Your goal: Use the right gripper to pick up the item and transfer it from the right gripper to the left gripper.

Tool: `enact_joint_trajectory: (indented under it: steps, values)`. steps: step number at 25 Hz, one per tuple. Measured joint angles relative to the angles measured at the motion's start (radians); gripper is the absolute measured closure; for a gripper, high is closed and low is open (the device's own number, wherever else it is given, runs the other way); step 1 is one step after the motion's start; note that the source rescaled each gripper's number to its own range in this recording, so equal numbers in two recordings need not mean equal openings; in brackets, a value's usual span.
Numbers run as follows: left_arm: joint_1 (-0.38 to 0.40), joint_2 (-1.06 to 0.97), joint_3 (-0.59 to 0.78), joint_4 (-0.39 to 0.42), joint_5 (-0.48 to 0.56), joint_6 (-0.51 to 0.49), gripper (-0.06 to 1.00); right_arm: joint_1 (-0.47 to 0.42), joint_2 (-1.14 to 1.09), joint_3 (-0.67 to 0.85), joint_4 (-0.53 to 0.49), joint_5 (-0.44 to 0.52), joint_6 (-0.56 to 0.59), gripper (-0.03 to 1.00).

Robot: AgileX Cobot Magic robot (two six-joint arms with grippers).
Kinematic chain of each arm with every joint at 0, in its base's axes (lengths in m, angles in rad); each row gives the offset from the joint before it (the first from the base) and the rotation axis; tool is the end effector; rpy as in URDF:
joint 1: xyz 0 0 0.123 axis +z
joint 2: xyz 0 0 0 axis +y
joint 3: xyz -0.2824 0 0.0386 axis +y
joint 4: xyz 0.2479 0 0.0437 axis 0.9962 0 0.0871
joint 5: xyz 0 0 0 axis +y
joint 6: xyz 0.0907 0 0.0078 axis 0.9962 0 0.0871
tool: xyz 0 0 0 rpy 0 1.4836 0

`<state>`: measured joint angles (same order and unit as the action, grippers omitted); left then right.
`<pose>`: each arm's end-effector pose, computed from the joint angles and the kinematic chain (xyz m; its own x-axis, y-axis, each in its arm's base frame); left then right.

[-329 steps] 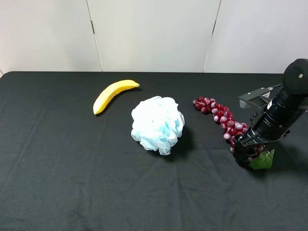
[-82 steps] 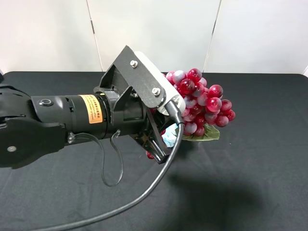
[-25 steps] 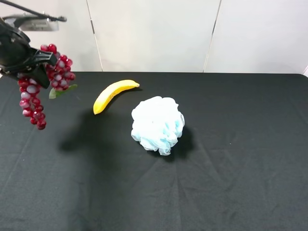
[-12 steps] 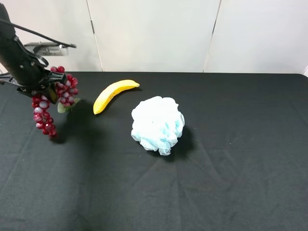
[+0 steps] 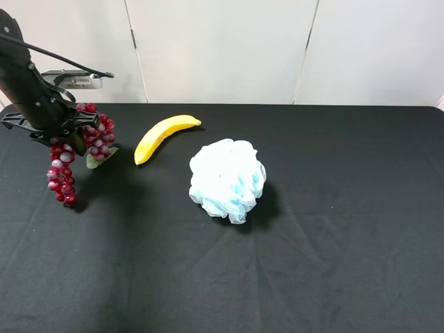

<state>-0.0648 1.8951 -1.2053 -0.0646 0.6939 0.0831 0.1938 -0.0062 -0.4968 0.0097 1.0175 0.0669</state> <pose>0.3692 -0.0277 0.1668 -0.9572 0.0956 -0.2730 0.1079 0.9937 -0.0306 -0.0038 0.0000 0.2798 -0.4200 -0.0091 -0.9075 -0.1702 0.9830 0.0689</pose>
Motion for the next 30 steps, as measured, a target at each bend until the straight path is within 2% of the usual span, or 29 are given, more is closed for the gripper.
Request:
enact_joint_trajectory:
  steps: [2, 4, 6, 7, 11, 17, 30]
  values:
    - [0.0, 0.0, 0.0, 0.0, -0.004, 0.0, 0.65, 0.0, 0.0, 0.0, 0.0, 0.0, 0.0, -0.03]
    - [0.0, 0.0, 0.0, 0.0, -0.01, 0.0, 0.26, 0.0, 0.0, 0.0, 0.0, 0.0, 0.0, -0.03]
    - [0.0, 0.0, 0.0, 0.0, -0.011, 0.0, 0.07, 0.0, 0.0, 0.0, 0.0, 0.0, 0.0, -0.03]
    - [0.0, 0.0, 0.0, 0.0, -0.01, 0.0, 0.02, 0.0, 0.0, 0.0, 0.0, 0.0, 0.0, -0.03]
    - [0.0, -0.001, 0.0, 0.0, -0.002, 0.0, -0.04, 0.0, 0.0, 0.0, 0.0, 0.0, 0.0, -0.03]
    - [0.0, -0.056, -0.032, 0.0, 0.065, 0.0, -0.05, 0.0, 0.0, 0.0, 0.001, 0.0, 0.0, -0.03]
    - [0.0, -0.397, -0.076, 0.0, 0.253, 0.0, -0.06, 0.0, 0.0, 0.0, 0.002, 0.001, 0.0, -0.03]
